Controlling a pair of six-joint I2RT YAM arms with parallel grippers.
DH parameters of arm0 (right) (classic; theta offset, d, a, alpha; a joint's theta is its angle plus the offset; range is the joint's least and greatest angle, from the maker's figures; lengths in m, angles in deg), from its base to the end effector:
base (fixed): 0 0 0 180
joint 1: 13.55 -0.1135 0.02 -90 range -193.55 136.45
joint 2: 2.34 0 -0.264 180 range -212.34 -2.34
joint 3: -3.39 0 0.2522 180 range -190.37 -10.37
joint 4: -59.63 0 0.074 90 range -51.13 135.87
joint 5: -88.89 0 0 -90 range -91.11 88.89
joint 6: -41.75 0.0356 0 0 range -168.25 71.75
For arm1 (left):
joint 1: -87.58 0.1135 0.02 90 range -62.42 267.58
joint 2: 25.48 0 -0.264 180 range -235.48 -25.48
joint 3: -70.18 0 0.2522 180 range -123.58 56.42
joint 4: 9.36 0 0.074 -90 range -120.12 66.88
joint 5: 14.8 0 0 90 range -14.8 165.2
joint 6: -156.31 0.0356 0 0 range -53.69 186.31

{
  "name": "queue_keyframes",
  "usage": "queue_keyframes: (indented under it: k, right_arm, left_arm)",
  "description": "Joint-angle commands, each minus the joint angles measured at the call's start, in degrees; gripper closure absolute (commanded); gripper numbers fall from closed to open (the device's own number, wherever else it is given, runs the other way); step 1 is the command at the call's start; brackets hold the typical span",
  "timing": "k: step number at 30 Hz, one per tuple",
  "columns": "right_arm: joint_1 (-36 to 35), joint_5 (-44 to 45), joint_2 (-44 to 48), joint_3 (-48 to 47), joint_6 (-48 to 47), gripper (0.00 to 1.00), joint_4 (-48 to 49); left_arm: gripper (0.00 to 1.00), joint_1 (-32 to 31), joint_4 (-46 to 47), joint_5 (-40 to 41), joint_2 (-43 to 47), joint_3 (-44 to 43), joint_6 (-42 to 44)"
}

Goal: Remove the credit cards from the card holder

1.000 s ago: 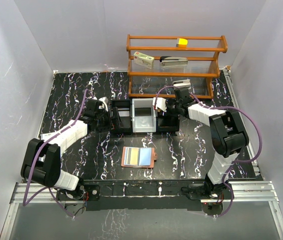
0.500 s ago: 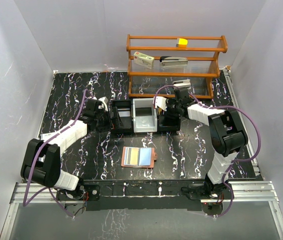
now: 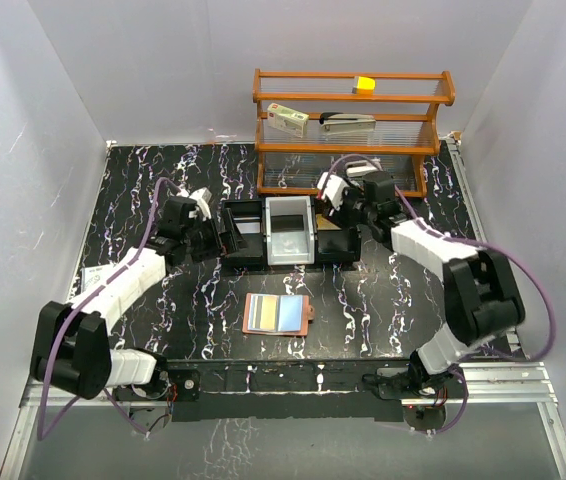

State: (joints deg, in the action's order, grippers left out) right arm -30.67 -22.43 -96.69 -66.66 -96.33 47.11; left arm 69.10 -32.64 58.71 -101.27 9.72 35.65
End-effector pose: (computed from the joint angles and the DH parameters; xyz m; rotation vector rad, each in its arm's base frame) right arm 0.3361 0.1171 0.2087 -1.3323 1.7064 0.1030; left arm 0.2651 -0.0993 0.2353 -0.0855 2.3292 -0.7716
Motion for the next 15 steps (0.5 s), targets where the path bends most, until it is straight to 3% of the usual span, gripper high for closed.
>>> queue_keyframes:
  k: [1,3,6,8,9,13,15]
  right_arm:
    - [0.16,0.80,10.85,3.73,20.81,0.46,13.58]
    - [0.24,9.68,15.33,2.62,43.23,0.47,13.02]
    - [0.77,16.07,19.14,-2.70,63.25,0.37,-1.14]
    - [0.96,12.46,20.93,-3.84,68.72,0.21,-7.48]
    - [1.03,9.53,21.95,-3.04,71.10,0.06,-9.23]
    - [1.17,-6.30,26.46,9.49,84.72,0.02,3.41]
    - [1.06,-9.92,26.91,14.39,92.35,0.02,8.75]
  left_arm:
    - [0.01,0.36,-2.72,-1.98,4.99,1.47,-0.61]
    - [0.01,0.37,-3.95,-1.65,6.91,1.83,-0.68]
    - [0.01,0.45,-6.23,0.04,10.09,2.48,-1.02]
    - [0.01,0.52,-7.36,0.82,12.38,3.37,-1.52]
    - [0.01,0.54,-7.80,1.16,13.69,3.93,-1.79]
    - [0.01,0.59,-9.56,3.80,18.48,5.94,-2.93]
    - [0.01,0.64,-10.53,5.75,21.02,6.83,-3.48]
